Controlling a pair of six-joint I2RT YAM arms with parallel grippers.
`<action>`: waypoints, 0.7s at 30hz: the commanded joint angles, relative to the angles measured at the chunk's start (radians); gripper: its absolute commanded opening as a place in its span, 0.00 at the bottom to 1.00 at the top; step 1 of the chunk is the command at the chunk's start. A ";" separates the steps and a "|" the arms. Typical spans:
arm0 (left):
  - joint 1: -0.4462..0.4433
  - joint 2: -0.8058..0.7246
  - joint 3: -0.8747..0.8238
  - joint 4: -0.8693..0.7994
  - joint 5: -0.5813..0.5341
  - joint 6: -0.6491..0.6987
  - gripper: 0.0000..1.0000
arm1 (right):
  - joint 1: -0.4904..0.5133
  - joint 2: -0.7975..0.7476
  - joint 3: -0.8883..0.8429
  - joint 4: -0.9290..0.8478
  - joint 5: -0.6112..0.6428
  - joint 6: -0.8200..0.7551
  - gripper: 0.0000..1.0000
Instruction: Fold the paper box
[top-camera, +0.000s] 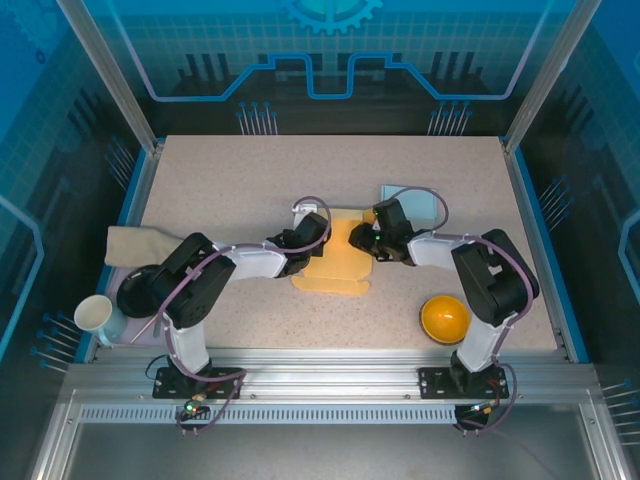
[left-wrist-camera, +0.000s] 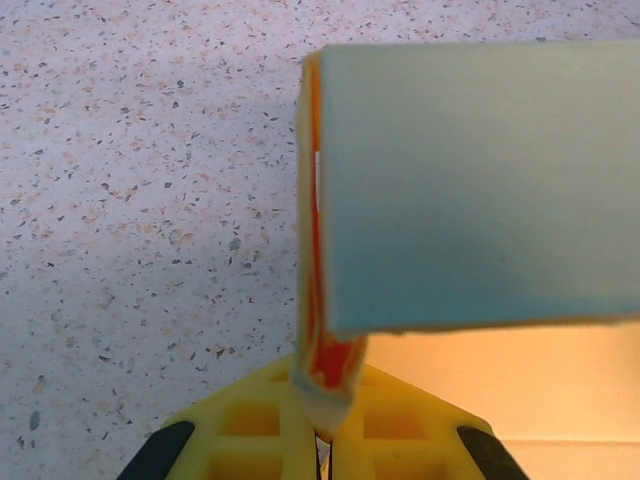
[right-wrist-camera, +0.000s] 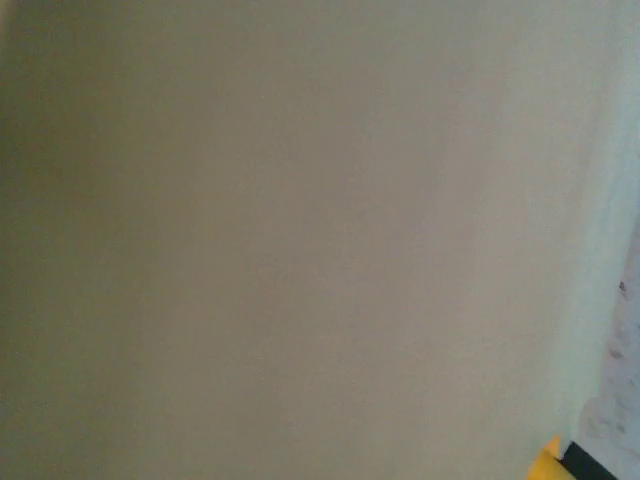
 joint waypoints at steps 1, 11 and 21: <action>0.007 0.064 -0.023 -0.162 0.052 -0.027 0.00 | 0.041 0.045 0.048 -0.049 0.016 0.010 0.32; 0.010 0.069 -0.024 -0.170 0.045 -0.025 0.00 | 0.025 -0.102 0.042 -0.157 0.049 -0.058 0.38; 0.018 0.070 -0.012 -0.181 0.033 -0.012 0.00 | -0.063 -0.326 0.115 -0.514 0.032 -0.403 0.42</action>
